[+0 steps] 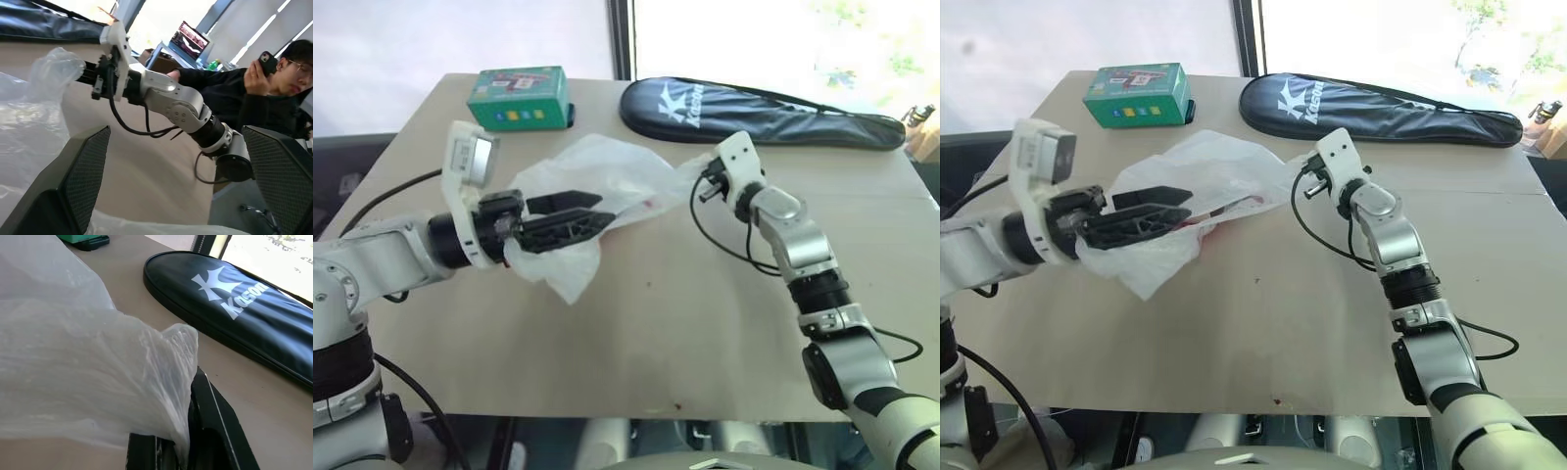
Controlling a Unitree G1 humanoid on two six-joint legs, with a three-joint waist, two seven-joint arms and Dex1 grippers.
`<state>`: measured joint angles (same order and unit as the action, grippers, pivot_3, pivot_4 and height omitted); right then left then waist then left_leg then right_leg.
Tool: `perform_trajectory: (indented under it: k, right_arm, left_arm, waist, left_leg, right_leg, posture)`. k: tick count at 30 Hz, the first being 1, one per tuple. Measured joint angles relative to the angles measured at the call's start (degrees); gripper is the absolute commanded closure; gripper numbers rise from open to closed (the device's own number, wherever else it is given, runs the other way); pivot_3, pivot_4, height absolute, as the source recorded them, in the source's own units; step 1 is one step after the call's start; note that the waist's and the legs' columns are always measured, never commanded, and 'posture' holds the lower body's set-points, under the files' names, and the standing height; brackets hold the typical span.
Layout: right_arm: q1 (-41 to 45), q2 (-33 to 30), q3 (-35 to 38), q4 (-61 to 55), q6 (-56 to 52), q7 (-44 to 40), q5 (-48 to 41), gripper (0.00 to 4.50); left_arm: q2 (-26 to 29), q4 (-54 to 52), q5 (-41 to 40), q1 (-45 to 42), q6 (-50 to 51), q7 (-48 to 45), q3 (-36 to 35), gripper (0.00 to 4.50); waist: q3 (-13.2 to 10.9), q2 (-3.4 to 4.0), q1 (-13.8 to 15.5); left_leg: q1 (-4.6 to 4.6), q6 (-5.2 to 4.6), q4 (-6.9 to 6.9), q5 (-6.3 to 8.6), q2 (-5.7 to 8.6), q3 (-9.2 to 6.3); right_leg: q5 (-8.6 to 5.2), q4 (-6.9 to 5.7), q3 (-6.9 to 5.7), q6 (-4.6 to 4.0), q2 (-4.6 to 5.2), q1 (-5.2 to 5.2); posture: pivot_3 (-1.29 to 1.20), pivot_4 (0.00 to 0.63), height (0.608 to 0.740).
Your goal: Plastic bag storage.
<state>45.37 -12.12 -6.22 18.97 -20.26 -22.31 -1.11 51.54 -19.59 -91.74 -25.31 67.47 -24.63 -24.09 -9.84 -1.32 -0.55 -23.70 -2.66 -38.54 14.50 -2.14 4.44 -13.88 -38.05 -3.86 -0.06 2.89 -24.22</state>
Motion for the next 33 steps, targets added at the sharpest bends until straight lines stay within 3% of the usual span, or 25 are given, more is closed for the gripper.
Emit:
perform_trajectory:
  k: [6, 10, 14, 20, 21, 25, 33]
  right_arm:
    - [-0.05, 1.23, -0.13, 0.02, 0.17, -0.58, -0.03, 4.50]
    - [-0.05, 1.19, 0.07, 0.15, 0.23, -0.74, -0.03, 4.50]
    - [1.11, 1.11, 0.73, 3.28, 0.78, 0.29, 0.10, 4.50]
    - [5.50, -0.33, 2.93, 10.79, 4.72, 2.35, 0.64, 4.50]
    - [5.83, -0.46, 3.01, 10.97, 4.98, 2.39, 0.64, 4.50]
    - [6.01, -0.38, 3.06, 11.00, 5.44, 2.50, 0.62, 4.50]
    - [5.41, 0.16, 2.79, 10.85, 5.49, 2.43, 0.64, 4.50]
  left_arm:
    - [-5.29, -6.58, 16.81, -6.19, -11.27, 8.09, 6.91, 0.02]
    - [-8.03, -8.42, 12.34, -2.24, -10.91, 10.72, 7.90, 0.02]
    - [-4.88, -6.20, 4.95, -1.13, -7.89, 15.95, 8.07, 0.02]
    - [-4.04, -5.05, 17.58, -1.64, -10.01, 16.47, 12.09, 0.02]
    - [-4.43, -5.06, 18.70, -1.64, -10.42, 16.18, 12.78, 0.56]
    - [-7.42, -6.09, 21.04, -1.65, -11.53, 15.80, 13.47, 2.01]
    - [-8.55, -6.23, 17.08, -1.72, -10.65, 15.22, 11.57, 2.01]
  waist:
    - [0.00, -0.01, -0.03]
    - [-0.02, 0.00, -0.40]
    - [-0.02, 0.01, -0.28]
    - [-0.02, 0.01, -0.08]
    - [-0.02, 0.01, -0.10]
    - [-0.03, 0.01, -0.14]
    - [-0.03, 0.01, -0.20]
  left_leg:
    - [-0.01, 0.02, 0.02, -0.01, 0.03, 0.03]
    - [-0.03, 0.04, 0.12, -0.02, -0.07, 0.09]
    - [0.01, 0.07, 0.07, -0.04, -0.04, 0.07]
    - [0.00, 0.06, 0.02, -0.04, 0.01, 0.07]
    - [0.00, 0.06, 0.02, -0.04, 0.00, 0.07]
    - [-0.04, 0.06, 0.09, -0.04, -0.04, 0.08]
    - [0.00, 0.06, 0.04, -0.04, -0.04, 0.08]
  right_leg:
    - [0.01, 0.08, 0.04, -0.01, -0.01, 0.04]
    - [0.00, 0.10, 0.08, -0.03, -0.06, -0.06]
    - [0.00, 0.02, 0.07, -0.03, -0.04, -0.04]
    - [0.01, 0.02, 0.07, -0.03, -0.09, -0.02]
    - [0.01, 0.01, 0.07, -0.03, -0.09, -0.02]
    - [0.00, 0.09, 0.07, -0.04, -0.08, -0.04]
    - [0.01, 0.01, 0.07, -0.03, -0.06, -0.03]
  posture:
    - [0.00, 0.150, 0.740]
    - [0.00, 0.150, 0.740]
    - [0.00, 0.150, 0.740]
    - [0.00, 0.150, 0.740]
    - [0.00, 0.150, 0.740]
    - [0.00, 0.150, 0.740]
    - [0.00, 0.150, 0.740]
